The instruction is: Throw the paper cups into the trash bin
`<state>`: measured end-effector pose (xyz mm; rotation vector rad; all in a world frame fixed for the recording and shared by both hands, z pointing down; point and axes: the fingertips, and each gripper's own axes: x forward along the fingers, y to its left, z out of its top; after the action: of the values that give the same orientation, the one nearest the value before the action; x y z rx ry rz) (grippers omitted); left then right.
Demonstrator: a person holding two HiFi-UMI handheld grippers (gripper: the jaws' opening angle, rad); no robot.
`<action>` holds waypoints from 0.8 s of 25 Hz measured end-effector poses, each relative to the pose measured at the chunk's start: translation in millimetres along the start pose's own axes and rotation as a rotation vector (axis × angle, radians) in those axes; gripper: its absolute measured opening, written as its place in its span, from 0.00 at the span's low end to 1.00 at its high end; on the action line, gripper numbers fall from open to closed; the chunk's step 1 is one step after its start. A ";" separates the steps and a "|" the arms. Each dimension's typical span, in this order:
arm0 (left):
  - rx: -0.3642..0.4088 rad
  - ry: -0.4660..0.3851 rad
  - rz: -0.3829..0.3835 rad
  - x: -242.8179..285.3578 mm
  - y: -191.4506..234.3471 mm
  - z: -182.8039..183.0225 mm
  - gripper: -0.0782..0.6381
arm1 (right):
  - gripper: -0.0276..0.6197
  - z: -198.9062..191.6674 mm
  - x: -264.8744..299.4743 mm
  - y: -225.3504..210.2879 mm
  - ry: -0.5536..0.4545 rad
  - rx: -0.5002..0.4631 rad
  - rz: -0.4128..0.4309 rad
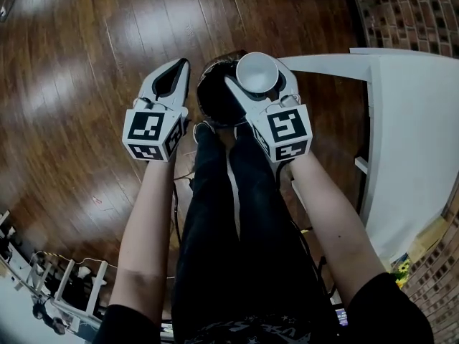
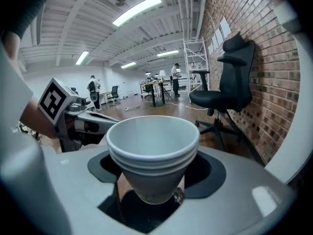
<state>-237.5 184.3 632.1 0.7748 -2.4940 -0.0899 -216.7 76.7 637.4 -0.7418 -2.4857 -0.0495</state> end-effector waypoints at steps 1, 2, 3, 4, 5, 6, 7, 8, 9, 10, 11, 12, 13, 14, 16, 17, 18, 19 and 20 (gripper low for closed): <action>-0.010 0.015 -0.005 0.1 -2.3 -9.1 0.11 | 0.58 -13.4 1.6 1.5 0.024 0.006 0.002; -0.017 0.030 -0.010 0.2 -4.5 -19.1 0.11 | 0.58 -27.1 3.1 2.9 0.050 0.011 0.005; -0.023 0.047 -0.013 0.8 -6.5 -29.6 0.11 | 0.58 -40.9 5.0 4.0 0.075 0.015 0.009; -0.028 0.064 -0.015 2.2 -8.3 -40.4 0.11 | 0.58 -54.7 7.4 4.6 0.101 0.017 0.015; -0.033 0.080 -0.015 4.2 -9.6 -51.1 0.11 | 0.58 -68.5 10.1 4.9 0.128 0.019 0.021; -0.038 0.094 -0.012 6.2 -10.2 -62.0 0.11 | 0.58 -82.5 12.6 5.1 0.155 0.020 0.028; -0.042 0.106 -0.009 8.1 -10.1 -73.5 0.11 | 0.58 -96.4 14.7 5.2 0.181 0.022 0.033; -0.046 0.117 -0.008 9.9 -10.4 -85.2 0.11 | 0.58 -109.8 16.5 5.1 0.205 0.023 0.037; -0.053 0.130 -0.013 11.6 -12.8 -95.5 0.11 | 0.58 -122.5 17.9 5.1 0.226 0.024 0.040; -0.064 0.144 -0.022 13.2 -17.0 -103.6 0.11 | 0.58 -134.0 18.5 5.3 0.245 0.026 0.042; -0.075 0.158 -0.032 14.5 -21.3 -111.1 0.11 | 0.58 -144.2 18.6 6.1 0.261 0.029 0.045; -0.084 0.169 -0.041 15.5 -24.6 -119.0 0.11 | 0.58 -152.9 18.4 7.2 0.273 0.032 0.047; -0.090 0.178 -0.049 16.5 -26.6 -126.8 0.11 | 0.58 -160.3 18.4 8.6 0.282 0.037 0.048; -0.094 0.186 -0.052 17.6 -27.7 -134.0 0.11 | 0.58 -166.7 18.4 10.0 0.288 0.043 0.050; -0.100 0.196 -0.050 19.6 -28.1 -147.2 0.11 | 0.58 -177.6 18.5 12.2 0.294 0.058 0.049; -0.106 0.201 -0.049 20.7 -28.6 -152.9 0.11 | 0.58 -182.0 18.9 12.8 0.297 0.066 0.046; -0.117 0.206 -0.051 22.1 -30.2 -157.7 0.11 | 0.58 -185.4 20.0 12.9 0.300 0.074 0.040; -0.130 0.213 -0.056 23.8 -32.1 -162.3 0.11 | 0.58 -187.3 21.9 13.1 0.302 0.081 0.033; -0.143 0.220 -0.059 25.5 -33.5 -167.5 0.11 | 0.58 -188.7 24.6 13.3 0.304 0.088 0.027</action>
<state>-154.5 157.3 781.1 0.7559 -2.2313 -0.1912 -134.9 65.8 809.4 -0.6764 -2.1747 -0.0399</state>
